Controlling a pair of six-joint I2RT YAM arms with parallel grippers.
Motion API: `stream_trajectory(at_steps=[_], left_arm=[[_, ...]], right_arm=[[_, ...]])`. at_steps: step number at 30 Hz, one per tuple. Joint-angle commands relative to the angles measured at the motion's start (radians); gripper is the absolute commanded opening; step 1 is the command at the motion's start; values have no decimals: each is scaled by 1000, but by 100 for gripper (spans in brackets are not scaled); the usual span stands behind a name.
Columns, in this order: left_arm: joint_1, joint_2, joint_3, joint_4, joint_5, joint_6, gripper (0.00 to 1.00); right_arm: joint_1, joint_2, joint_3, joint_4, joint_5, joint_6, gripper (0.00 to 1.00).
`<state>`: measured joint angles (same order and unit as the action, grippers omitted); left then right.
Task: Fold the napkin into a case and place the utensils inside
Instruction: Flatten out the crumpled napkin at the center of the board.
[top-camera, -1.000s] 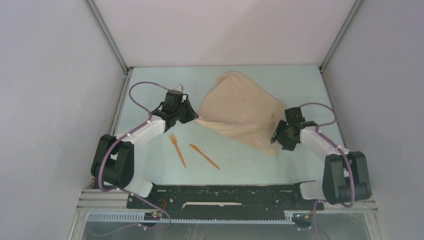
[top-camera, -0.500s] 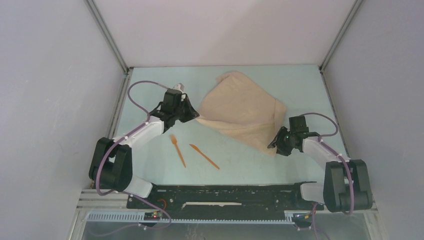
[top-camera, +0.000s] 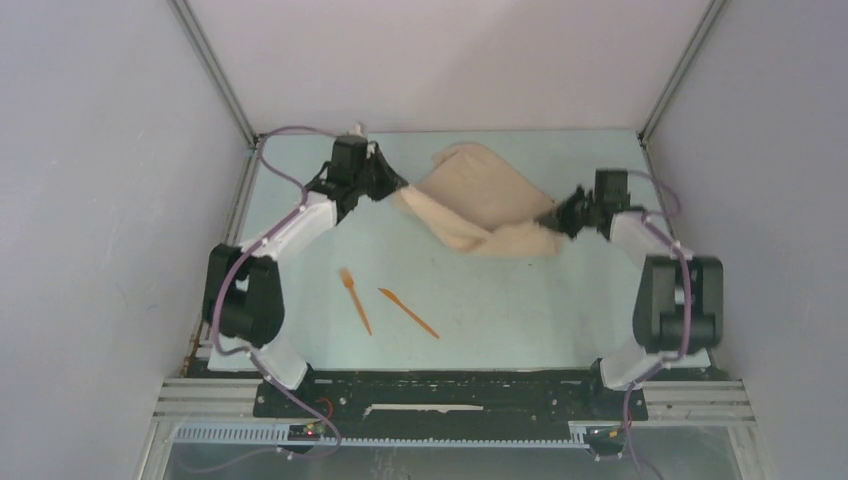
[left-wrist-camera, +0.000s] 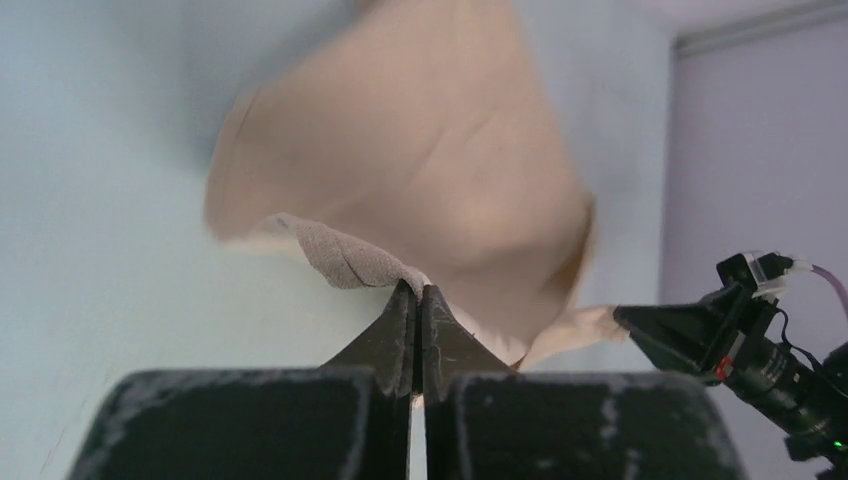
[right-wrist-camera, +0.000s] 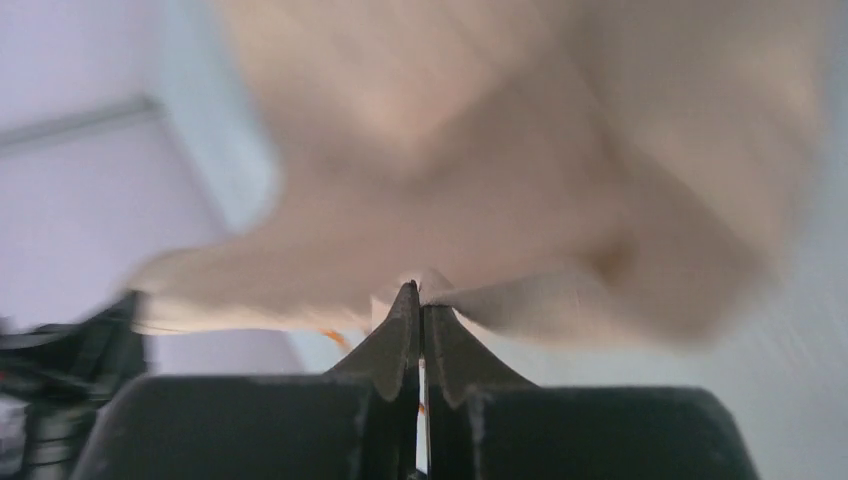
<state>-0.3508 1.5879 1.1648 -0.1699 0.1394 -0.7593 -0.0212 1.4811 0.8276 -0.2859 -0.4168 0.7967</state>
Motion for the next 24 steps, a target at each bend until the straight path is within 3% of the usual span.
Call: stream_trajectory(at_steps=[1, 6, 9, 11, 13, 15, 20, 24], left_arm=[[81, 221, 376, 36, 89, -87, 0], [124, 411, 905, 15, 206, -43, 0], [125, 400, 1086, 10, 213, 30, 0], [125, 354, 1109, 16, 220, 74, 0], [125, 263, 1039, 45, 225, 97, 0], [124, 165, 843, 124, 225, 82, 0], [121, -57, 347, 274, 179, 41, 0], [103, -158, -6, 307, 160, -26, 0]], right_arm=[[-94, 284, 522, 196, -263, 150, 0], [-160, 526, 1241, 74, -382, 179, 0], [-191, 533, 1471, 16, -433, 187, 0], [-210, 485, 1487, 17, -464, 180, 0], [-225, 401, 1400, 25, -477, 148, 0], [-230, 282, 1242, 35, -467, 116, 0], [-212, 44, 626, 77, -443, 54, 0], [-204, -74, 239, -7, -361, -59, 0]])
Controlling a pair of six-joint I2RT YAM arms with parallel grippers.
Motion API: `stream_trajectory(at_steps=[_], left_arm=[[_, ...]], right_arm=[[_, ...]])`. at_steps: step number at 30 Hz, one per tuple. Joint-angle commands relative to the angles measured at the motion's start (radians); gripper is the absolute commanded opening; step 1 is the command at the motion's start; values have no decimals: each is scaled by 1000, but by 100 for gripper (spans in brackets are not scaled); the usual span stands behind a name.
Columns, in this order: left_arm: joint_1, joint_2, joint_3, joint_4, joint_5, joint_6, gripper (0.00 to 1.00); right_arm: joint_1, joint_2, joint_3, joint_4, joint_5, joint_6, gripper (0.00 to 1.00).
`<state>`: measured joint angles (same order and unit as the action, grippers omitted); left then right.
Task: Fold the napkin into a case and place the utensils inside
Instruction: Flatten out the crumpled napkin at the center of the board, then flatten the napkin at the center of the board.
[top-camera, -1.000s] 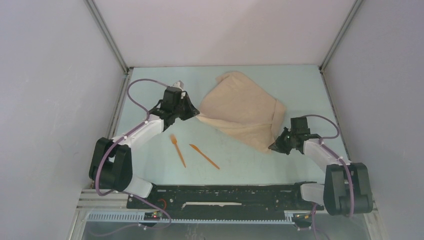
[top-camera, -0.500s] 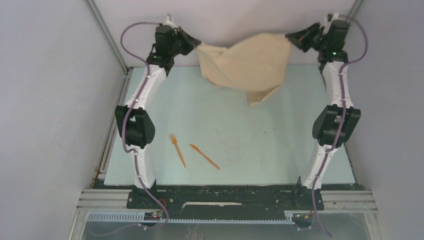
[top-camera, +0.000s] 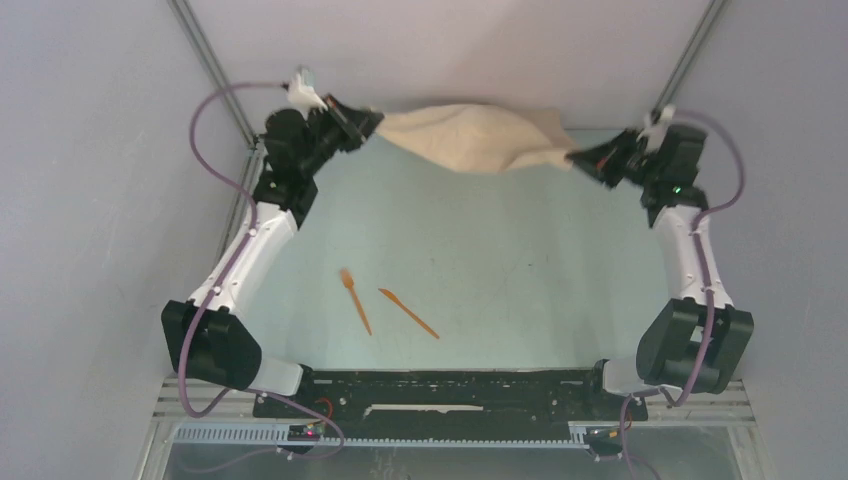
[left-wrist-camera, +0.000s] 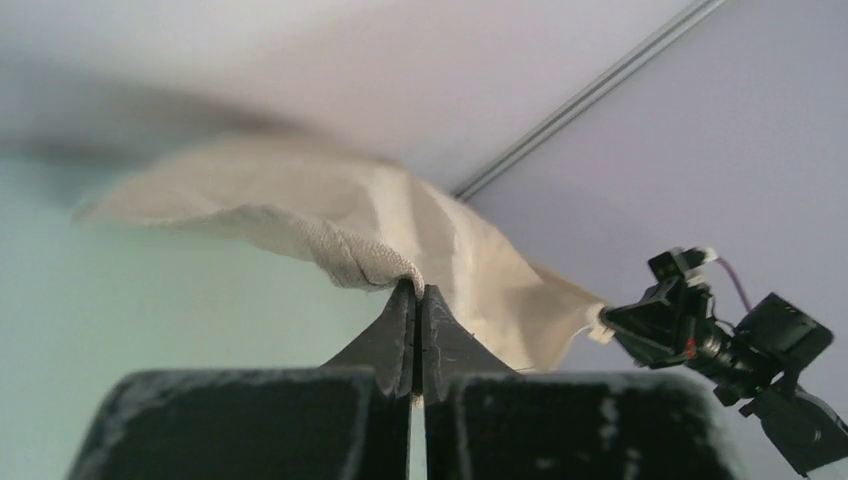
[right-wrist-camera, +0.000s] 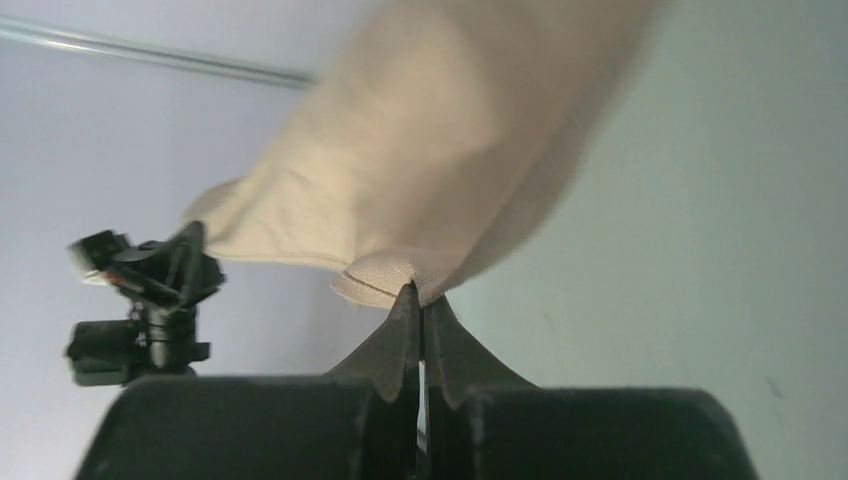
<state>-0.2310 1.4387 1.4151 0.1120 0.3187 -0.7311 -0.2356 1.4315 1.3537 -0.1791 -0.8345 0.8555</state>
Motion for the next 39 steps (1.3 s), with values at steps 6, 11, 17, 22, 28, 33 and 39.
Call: stream_trajectory(at_steps=[6, 11, 17, 22, 28, 33, 39], left_arm=[[-110, 18, -628, 91, -32, -120, 0], [-206, 41, -769, 129, -84, -148, 0], [-215, 9, -777, 18, -175, -87, 0], [-225, 87, -727, -12, -98, -77, 0], [-316, 110, -702, -15, -92, -121, 0], [-335, 80, -725, -34, -143, -132, 0], [-378, 112, -716, -34, -121, -141, 0]], right_arm=[[-60, -88, -620, -153, 207, -252, 0], [-152, -128, -680, -281, 352, -353, 0], [-238, -181, -751, -343, 390, -376, 0], [-249, -209, -760, -358, 428, -323, 0], [-269, -324, -763, -408, 505, -279, 0], [-299, -408, -763, -477, 611, -236, 0], [-322, -441, -757, -526, 733, -180, 0]])
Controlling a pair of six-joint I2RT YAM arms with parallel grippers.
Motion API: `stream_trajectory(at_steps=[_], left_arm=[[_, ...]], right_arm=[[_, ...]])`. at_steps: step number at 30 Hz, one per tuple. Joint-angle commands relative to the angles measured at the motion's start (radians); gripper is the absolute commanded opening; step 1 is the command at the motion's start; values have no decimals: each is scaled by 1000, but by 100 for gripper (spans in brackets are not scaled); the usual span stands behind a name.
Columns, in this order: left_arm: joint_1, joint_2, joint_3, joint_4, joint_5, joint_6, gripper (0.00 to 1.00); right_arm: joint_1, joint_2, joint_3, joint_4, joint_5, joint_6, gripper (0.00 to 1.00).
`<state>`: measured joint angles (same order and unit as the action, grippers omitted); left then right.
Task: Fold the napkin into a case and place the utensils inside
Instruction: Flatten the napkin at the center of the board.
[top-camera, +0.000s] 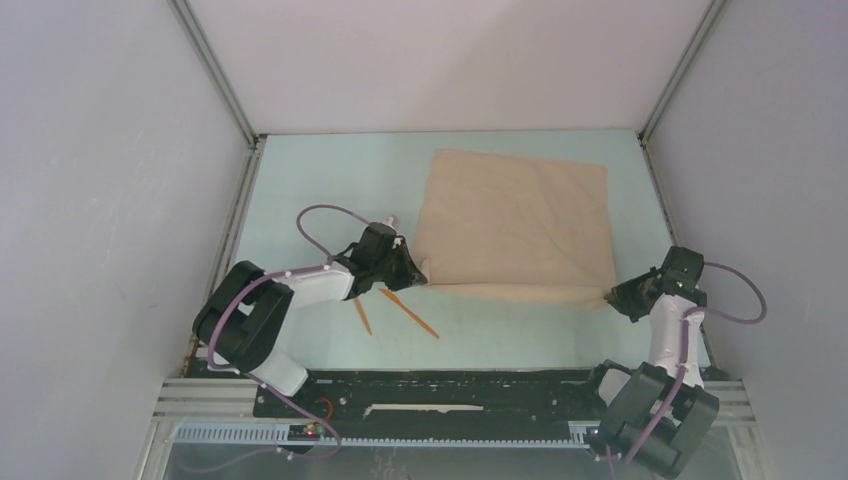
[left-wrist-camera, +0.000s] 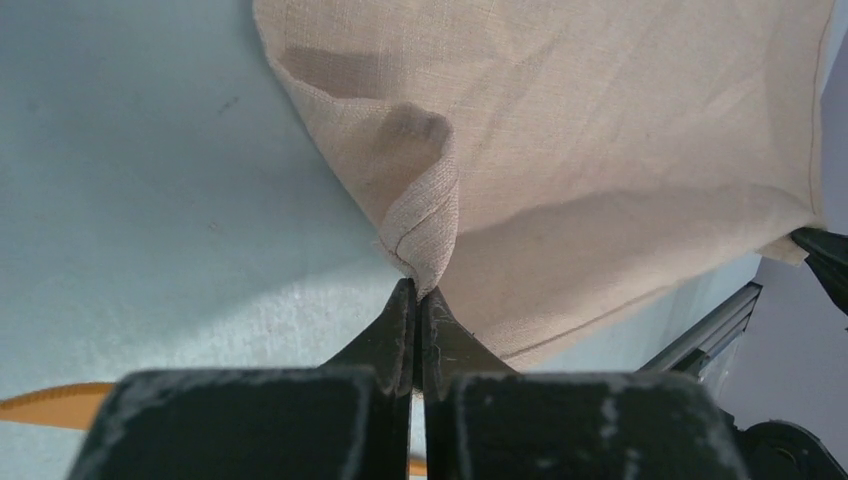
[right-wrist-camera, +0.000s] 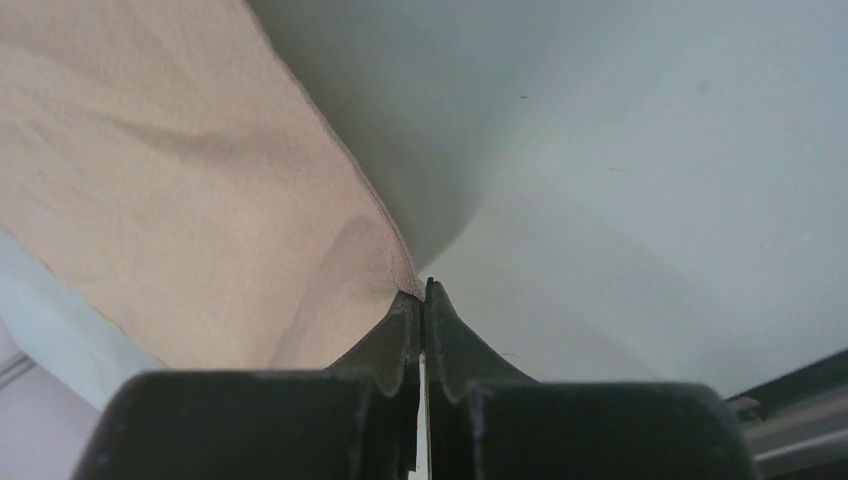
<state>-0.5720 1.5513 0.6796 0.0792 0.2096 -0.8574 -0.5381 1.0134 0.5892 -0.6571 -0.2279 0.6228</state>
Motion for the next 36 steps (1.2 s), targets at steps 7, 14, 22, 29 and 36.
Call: stream_trajectory(at_steps=[7, 14, 22, 29, 36], left_arm=[[-72, -21, 2, -11, -33, -25, 0], [-75, -91, -37, -19, -63, -49, 0], [-75, -152, -86, -19, -78, -133, 4], [-75, -169, -67, -15, -81, -140, 0], [-75, -394, 11, -161, -203, -31, 0]], right_arm=[[-48, 14, 15, -75, 120, 59, 0], [-48, 15, 17, -108, 115, 78, 0], [-48, 9, 19, -104, 87, 57, 0], [-39, 2, 26, -103, -85, -2, 0], [-39, -156, 144, -84, -399, -97, 0]])
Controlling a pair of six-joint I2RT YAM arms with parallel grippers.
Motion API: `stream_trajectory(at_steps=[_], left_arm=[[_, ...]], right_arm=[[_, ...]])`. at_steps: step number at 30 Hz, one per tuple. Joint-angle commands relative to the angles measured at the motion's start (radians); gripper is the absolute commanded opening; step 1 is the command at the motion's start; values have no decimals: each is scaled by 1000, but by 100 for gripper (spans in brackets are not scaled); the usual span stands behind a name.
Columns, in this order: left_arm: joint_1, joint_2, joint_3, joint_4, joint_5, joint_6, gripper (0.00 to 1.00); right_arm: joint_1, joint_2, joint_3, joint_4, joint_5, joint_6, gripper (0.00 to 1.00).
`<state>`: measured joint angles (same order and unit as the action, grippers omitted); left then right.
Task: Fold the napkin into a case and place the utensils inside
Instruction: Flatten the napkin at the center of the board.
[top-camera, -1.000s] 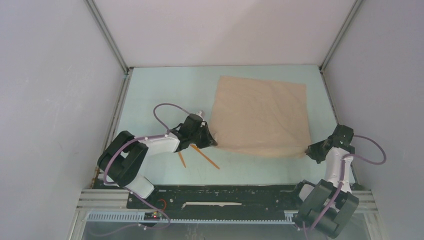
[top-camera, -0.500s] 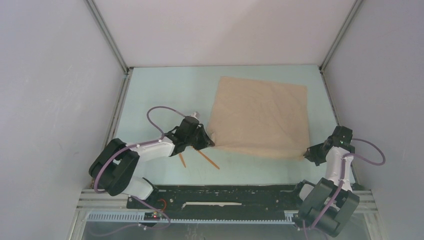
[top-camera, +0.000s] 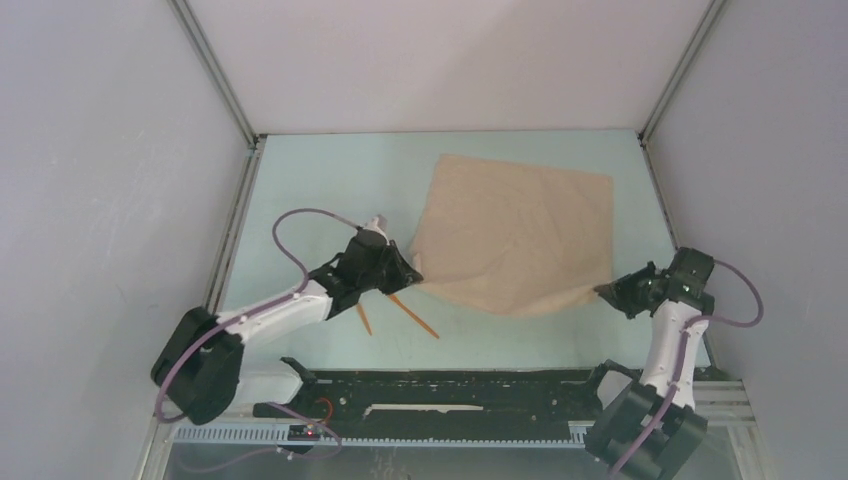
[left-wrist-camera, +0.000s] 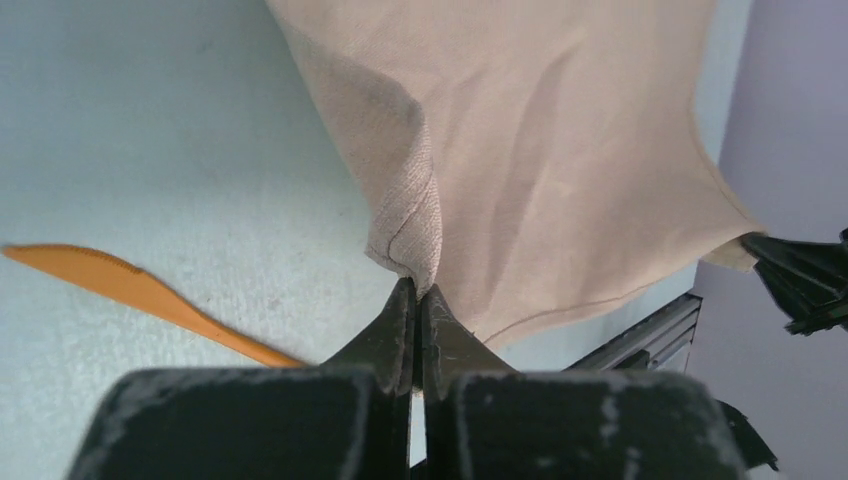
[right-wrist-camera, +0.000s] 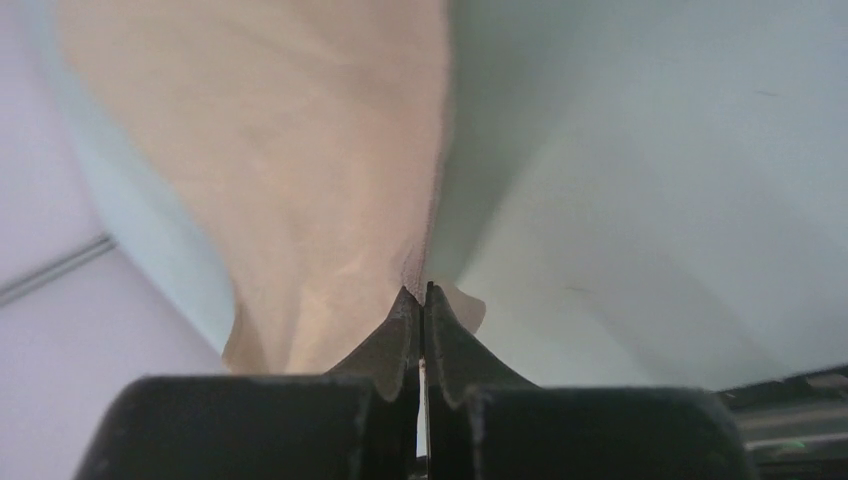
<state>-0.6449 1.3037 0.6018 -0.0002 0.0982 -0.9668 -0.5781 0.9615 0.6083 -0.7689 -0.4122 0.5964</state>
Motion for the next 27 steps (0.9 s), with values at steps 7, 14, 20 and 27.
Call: stream_trajectory(at_steps=[7, 14, 20, 27], left_arm=[[-2, -464, 326, -238, -204, 316, 0], [-2, -526, 575, -283, -231, 491, 0], [-1, -371, 725, -189, -339, 587, 0], [94, 35, 959, -84, -412, 692, 0]], right_arm=[[39, -248, 537, -126, -262, -120, 0], [107, -261, 859, -145, -191, -70, 0], [105, -145, 885, 8, -135, 6, 0], [132, 186, 874, 248, -80, 65, 0]])
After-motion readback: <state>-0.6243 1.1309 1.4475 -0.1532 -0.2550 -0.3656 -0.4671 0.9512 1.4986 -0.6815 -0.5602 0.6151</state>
